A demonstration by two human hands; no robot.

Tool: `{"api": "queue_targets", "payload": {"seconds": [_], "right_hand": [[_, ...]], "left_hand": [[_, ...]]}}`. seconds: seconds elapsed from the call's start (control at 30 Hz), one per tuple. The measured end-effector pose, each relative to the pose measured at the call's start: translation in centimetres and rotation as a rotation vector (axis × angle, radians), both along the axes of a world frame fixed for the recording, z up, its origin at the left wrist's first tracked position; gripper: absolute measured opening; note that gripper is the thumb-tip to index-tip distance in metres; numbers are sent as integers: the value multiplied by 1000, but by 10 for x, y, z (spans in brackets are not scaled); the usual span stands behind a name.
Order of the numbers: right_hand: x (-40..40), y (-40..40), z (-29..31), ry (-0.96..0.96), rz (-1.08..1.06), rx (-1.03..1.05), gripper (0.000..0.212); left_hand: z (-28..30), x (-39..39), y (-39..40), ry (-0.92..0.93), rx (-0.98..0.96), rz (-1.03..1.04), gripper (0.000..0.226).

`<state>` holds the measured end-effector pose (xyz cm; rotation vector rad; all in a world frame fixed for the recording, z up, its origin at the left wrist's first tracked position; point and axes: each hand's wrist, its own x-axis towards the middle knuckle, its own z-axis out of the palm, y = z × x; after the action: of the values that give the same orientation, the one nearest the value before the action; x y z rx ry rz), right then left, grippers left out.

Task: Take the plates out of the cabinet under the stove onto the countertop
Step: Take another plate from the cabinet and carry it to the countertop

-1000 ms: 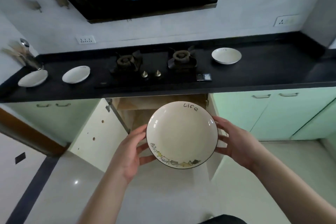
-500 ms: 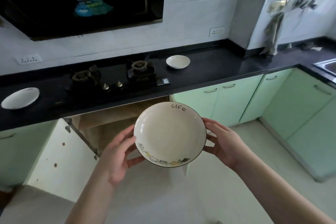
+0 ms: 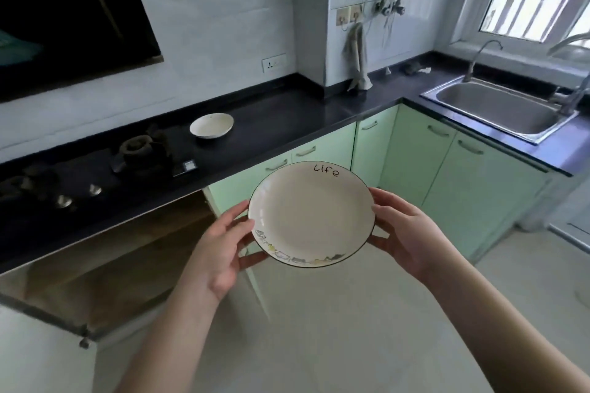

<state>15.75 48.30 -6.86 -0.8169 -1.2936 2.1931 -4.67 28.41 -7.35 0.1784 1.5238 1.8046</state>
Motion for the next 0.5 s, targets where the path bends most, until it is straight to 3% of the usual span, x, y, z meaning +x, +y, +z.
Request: {"api": "queue_targets", "payload": {"seconds": [0.27, 0.5], "right_hand": [[64, 103, -7, 6, -97, 22, 38], [46, 157, -16, 29, -95, 9, 33]], "left_hand": [[2, 53, 118, 6, -8, -92, 35], [2, 43, 166, 2, -28, -66, 35]]}}
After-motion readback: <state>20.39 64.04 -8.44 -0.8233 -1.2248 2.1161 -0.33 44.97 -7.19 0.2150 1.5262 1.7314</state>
